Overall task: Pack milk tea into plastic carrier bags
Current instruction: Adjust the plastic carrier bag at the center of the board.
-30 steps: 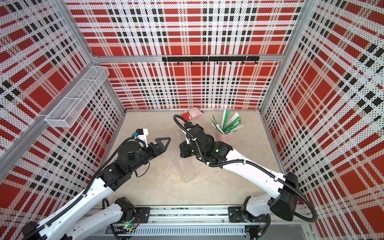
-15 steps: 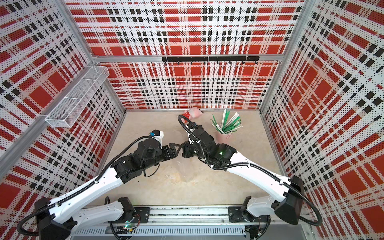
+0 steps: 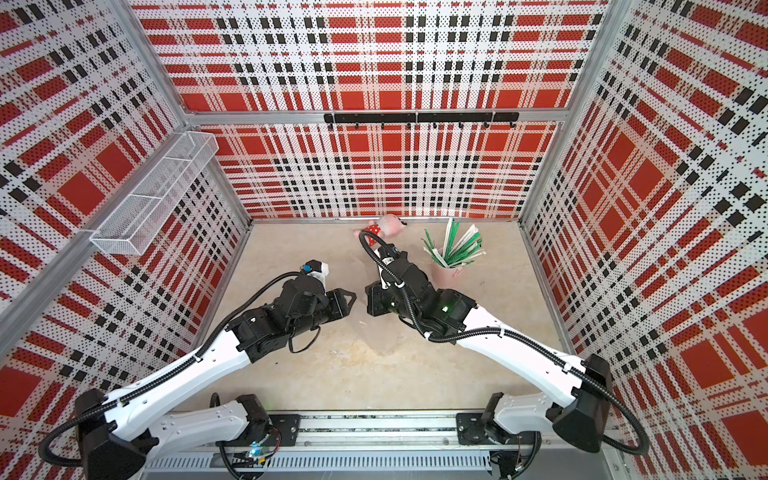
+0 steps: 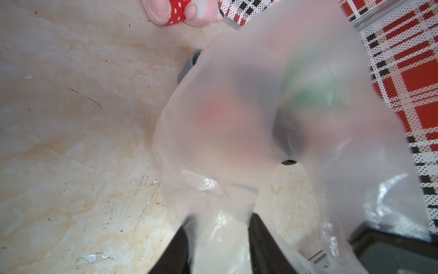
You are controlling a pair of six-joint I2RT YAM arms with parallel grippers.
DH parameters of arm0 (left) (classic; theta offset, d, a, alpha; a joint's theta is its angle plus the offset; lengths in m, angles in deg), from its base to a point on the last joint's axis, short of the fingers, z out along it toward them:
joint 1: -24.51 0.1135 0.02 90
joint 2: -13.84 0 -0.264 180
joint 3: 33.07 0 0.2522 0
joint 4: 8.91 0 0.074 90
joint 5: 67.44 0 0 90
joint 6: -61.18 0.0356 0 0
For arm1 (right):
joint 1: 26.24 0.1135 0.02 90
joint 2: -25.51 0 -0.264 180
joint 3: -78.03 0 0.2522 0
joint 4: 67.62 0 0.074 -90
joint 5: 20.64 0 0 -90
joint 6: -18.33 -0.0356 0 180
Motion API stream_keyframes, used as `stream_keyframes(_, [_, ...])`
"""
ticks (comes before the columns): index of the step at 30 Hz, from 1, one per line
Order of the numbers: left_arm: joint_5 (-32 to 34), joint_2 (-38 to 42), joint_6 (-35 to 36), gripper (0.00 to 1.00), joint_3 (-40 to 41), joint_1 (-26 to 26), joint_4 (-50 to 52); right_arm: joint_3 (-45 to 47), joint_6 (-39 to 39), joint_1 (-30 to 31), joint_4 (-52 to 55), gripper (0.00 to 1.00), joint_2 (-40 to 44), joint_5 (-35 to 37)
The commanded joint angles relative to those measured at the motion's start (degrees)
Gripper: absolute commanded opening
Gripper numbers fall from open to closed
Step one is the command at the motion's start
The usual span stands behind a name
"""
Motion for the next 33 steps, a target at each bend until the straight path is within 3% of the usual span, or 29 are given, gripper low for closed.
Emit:
stream_keyframes(1, [-1.15,2.86,0.06,0.30,1.58,1.75,-3.00,0.34,-0.81,0.45,2.05,0.00,1.34,2.91])
stream_keyframes(6, [-7.31,6.08,-1.24,0.22,7.05,5.66,-9.86,0.60,-1.38,0.36,3.78,0.00,1.75,3.97])
stream_keyframes(12, [-9.11,6.75,-1.09,0.22,8.73,8.21,-11.36,0.61,-1.36,0.40,3.96,0.00,2.65,4.08])
stream_keyframes(16, [-10.11,7.46,-1.51,0.38,9.06,8.34,-12.77,0.88,-1.16,0.43,3.34,0.00,2.57,3.70])
stream_keyframes(18, [-10.13,8.03,-1.98,0.52,9.48,7.86,-14.25,1.58,-1.31,0.39,2.27,0.00,2.74,3.60])
stream_keyframes(21, [-10.38,7.08,-1.77,0.65,9.40,6.79,-15.28,2.23,-1.31,0.42,1.20,0.00,2.58,3.28])
stream_keyframes(25, [-9.87,5.45,-0.09,0.74,7.94,5.40,-14.88,2.49,-1.09,0.38,0.53,0.00,2.30,2.65])
stream_keyframes(33, [-7.31,3.08,5.49,0.81,3.07,2.11,-9.37,2.40,-0.83,0.37,0.55,0.00,2.96,3.24])
